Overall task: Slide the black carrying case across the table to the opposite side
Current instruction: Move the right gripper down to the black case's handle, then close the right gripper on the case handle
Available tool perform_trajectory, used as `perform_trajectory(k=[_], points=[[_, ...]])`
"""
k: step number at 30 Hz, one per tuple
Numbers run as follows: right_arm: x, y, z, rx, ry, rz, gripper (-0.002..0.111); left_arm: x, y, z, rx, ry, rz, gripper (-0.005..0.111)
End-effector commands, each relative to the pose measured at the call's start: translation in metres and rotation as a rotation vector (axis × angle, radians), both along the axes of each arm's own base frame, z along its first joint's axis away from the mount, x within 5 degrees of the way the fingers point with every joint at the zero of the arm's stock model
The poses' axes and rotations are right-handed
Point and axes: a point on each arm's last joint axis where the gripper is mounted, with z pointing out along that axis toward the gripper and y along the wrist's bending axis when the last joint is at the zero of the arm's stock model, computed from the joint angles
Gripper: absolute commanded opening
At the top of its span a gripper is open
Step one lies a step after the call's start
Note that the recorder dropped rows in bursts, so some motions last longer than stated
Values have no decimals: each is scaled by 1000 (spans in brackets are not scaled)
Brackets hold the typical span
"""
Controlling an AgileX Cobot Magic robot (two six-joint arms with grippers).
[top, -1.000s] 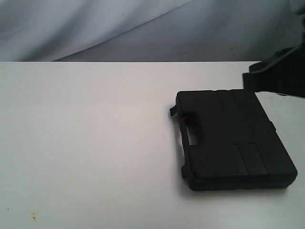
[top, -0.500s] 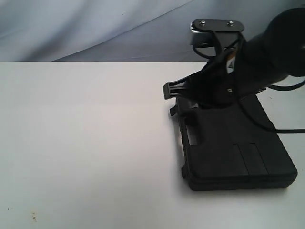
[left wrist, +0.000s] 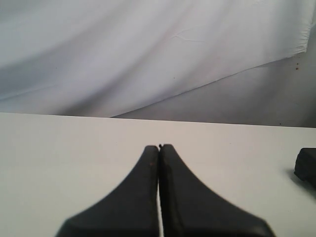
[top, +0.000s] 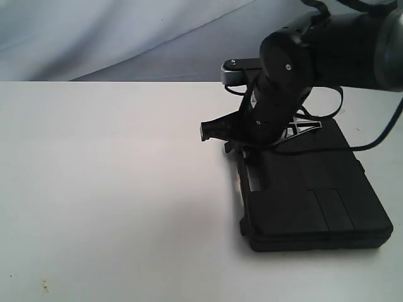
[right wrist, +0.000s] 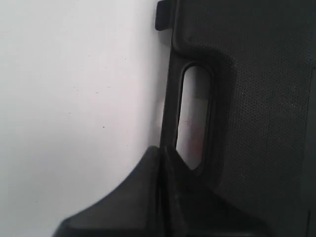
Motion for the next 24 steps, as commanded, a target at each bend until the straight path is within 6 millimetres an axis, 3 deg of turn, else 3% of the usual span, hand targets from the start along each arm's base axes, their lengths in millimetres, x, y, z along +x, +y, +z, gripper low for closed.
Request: perform_trajectory(k=[1, 13, 19, 24], points=[[9, 4, -8, -41, 22, -17, 0, 0, 0, -1, -5, -2, 5, 1], [32, -13, -29, 33, 146, -40, 1, 0, 0, -1, -5, -2, 5, 1], [34, -12, -31, 38, 127, -36, 31, 0, 0, -1, -5, -2, 5, 1], [36, -12, -37, 28, 134, -38, 32, 0, 0, -1, -5, -2, 5, 1]])
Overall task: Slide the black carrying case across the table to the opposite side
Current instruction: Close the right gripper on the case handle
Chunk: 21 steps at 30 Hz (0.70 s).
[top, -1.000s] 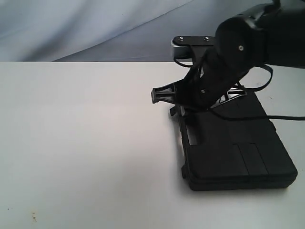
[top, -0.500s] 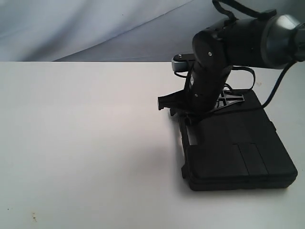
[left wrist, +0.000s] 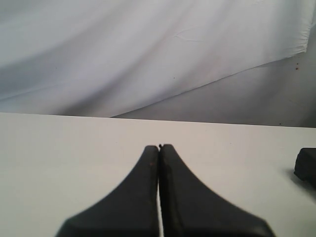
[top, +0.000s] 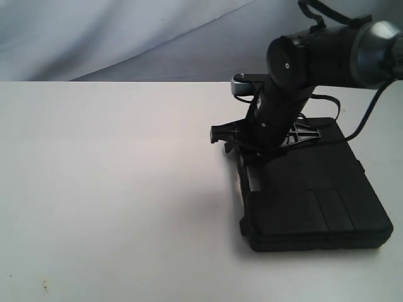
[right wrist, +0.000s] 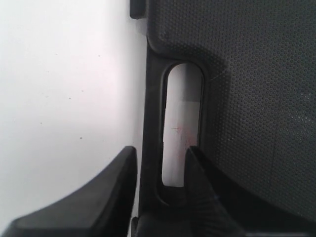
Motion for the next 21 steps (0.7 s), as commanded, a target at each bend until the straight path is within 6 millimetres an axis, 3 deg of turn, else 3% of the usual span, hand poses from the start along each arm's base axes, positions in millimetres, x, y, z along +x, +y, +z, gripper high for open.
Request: perform_trajectory(k=[1, 14, 21], points=[[4, 0, -4, -1, 0, -1, 32, 0, 0, -1, -5, -2, 5, 1], [10, 6, -35, -7, 28, -13, 32, 0, 0, -1, -5, -2, 5, 1], [14, 8, -42, 9, 8, -20, 31, 0, 0, -1, -5, -2, 5, 1]])
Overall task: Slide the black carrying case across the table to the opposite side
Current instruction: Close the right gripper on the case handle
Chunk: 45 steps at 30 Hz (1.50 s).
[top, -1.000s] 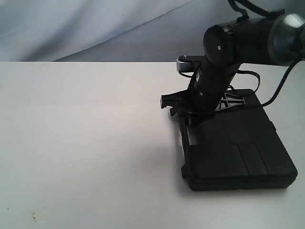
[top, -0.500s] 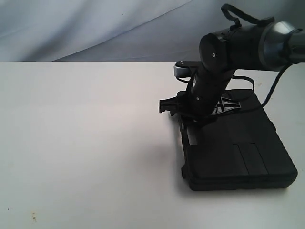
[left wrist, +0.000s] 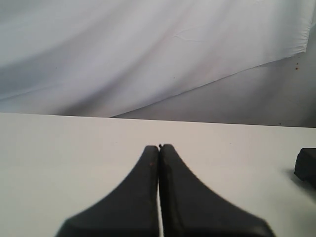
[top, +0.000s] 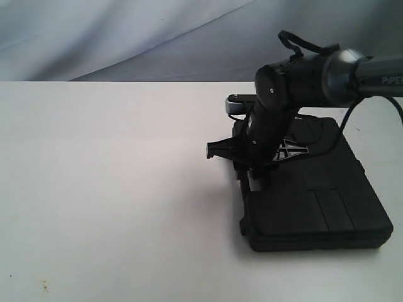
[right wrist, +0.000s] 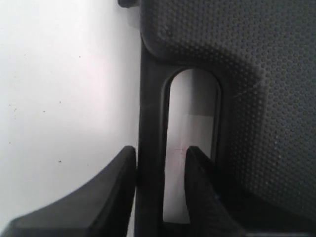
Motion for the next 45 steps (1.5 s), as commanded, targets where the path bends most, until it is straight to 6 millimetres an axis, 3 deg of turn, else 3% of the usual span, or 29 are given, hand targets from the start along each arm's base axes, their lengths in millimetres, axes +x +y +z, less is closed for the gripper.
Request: perform_trajectory(k=[1, 15, 17, 20, 26, 31, 45], points=[[5, 1, 0, 27, -27, -19, 31, 0, 0, -1, -5, -2, 5, 1], [6, 2, -22, -1, 12, -19, 27, 0, 0, -1, -5, -2, 5, 1], [6, 2, -22, -2, 11, -22, 22, 0, 0, -1, -5, -2, 5, 1], [6, 2, -22, -1, 14, -29, 0, 0, 0, -1, -5, -2, 5, 1], [4, 3, -22, 12, 30, -113, 0, 0, 0, -1, -5, -2, 5, 1], [-2, 18, -21, 53, 1, -163, 0, 0, 0, -1, -5, -2, 5, 1], [-9, 31, -20, 86, -16, -205, 0, 0, 0, -1, -5, -2, 5, 1]])
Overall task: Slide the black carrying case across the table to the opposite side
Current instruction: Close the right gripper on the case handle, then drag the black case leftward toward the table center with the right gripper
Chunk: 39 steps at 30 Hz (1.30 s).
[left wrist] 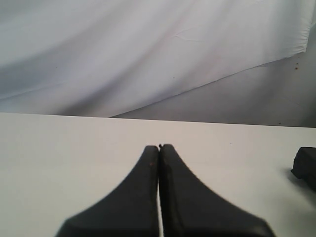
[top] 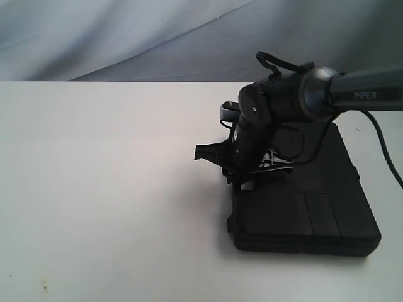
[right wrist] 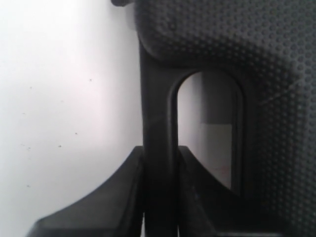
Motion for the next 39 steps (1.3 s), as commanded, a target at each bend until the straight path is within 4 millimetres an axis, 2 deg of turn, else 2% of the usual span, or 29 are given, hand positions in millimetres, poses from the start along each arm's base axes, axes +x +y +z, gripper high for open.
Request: perform_trajectory(k=[1, 6, 13, 22, 29, 39], points=[[-4, 10, 1, 43, -6, -40, 0, 0, 0, -1, -5, -2, 5, 1], [-2, 19, 6, 30, -3, -27, 0, 0, 0, -1, -5, -2, 5, 1], [4, 58, 11, 15, -10, 36, 0, 0, 0, -1, -5, -2, 5, 1], [7, 100, 2, 26, -10, 84, 0, 0, 0, -1, -5, -2, 5, 1], [12, 115, 2, 21, -14, 99, 0, 0, 0, -1, -5, -2, 5, 1], [13, 116, 2, 11, -18, 121, 0, 0, 0, -1, -5, -2, 5, 1]])
